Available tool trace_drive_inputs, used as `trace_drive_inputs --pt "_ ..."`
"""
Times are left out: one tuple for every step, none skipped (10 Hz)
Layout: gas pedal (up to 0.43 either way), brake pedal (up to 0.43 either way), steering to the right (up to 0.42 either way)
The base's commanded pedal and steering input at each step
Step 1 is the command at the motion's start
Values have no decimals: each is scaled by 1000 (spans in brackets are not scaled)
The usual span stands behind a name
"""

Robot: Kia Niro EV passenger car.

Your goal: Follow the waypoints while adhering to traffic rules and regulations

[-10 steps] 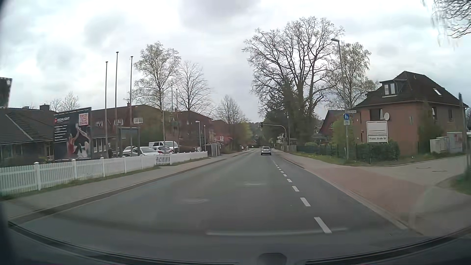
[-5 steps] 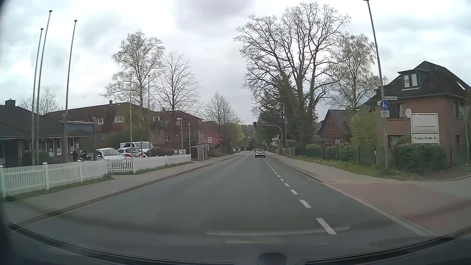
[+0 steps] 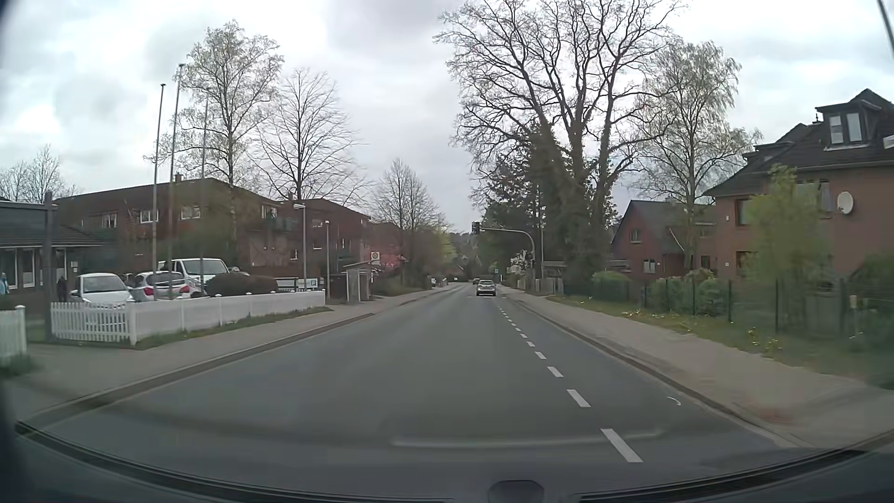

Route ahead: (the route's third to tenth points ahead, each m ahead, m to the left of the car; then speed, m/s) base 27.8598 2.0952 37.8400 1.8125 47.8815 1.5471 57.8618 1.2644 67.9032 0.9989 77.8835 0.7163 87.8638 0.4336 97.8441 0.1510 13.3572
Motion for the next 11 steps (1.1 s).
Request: trace_drive_inputs --pt "130 0 0" --pt "130 0 0" --pt "130 0 -1" --pt "130 0 -1" --pt "130 0 -1" --pt "130 0 -1" --pt "130 0 -1" --pt "118 0 -1" --pt "118 0 -1" --pt "118 0 -1" --pt "118 0 0"
